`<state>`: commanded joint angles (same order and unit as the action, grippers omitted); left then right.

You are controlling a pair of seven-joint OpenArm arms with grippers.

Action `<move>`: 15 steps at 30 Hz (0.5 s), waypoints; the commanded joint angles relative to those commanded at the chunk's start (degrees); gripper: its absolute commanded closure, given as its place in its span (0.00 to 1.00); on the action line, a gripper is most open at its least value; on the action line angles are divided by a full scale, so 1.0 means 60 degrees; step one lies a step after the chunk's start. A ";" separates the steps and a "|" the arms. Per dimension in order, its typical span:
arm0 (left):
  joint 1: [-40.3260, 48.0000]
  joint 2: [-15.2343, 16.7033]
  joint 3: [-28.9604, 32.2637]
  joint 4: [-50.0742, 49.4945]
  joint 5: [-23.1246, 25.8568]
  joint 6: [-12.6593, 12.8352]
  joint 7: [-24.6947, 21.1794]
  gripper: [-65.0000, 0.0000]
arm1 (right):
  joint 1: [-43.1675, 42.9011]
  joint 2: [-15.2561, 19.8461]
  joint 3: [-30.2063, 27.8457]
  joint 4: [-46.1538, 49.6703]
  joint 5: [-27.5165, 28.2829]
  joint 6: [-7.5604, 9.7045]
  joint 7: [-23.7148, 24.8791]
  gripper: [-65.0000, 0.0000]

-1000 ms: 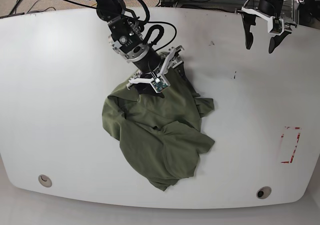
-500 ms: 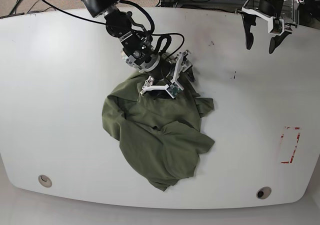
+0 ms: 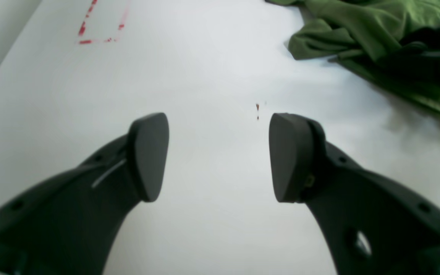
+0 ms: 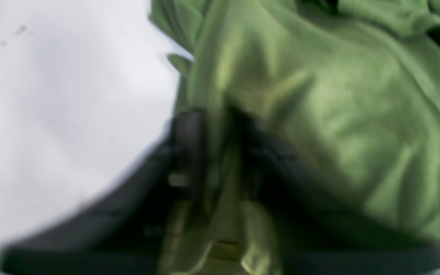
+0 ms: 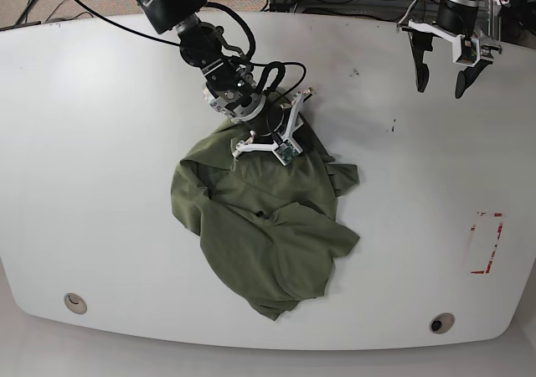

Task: Layout the t-shirt on the table in an organized manner, then fold the t-shirt properly
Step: 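Grasp a fold of the green t-shirt with the right gripper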

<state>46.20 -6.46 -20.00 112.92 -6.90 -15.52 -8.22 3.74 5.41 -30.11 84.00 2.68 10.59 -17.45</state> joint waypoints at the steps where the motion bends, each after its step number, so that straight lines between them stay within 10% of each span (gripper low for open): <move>1: 0.0000 0.0000 0.0000 0.0000 0.0000 0.0000 0.0000 0.40 | -0.0044 0.0000 0.0000 0.0176 0.0000 0.0000 0.0000 0.99; 15: -0.0923 0.0000 0.0718 -0.0103 -0.0029 0.0000 0.1099 0.39 | -0.0527 0.0059 0.0498 0.3692 0.0000 0.0000 -0.1084 0.96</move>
<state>40.66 -6.46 -15.69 112.31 -7.08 -15.52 -1.63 0.57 5.76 -27.12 106.15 2.68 10.59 -23.96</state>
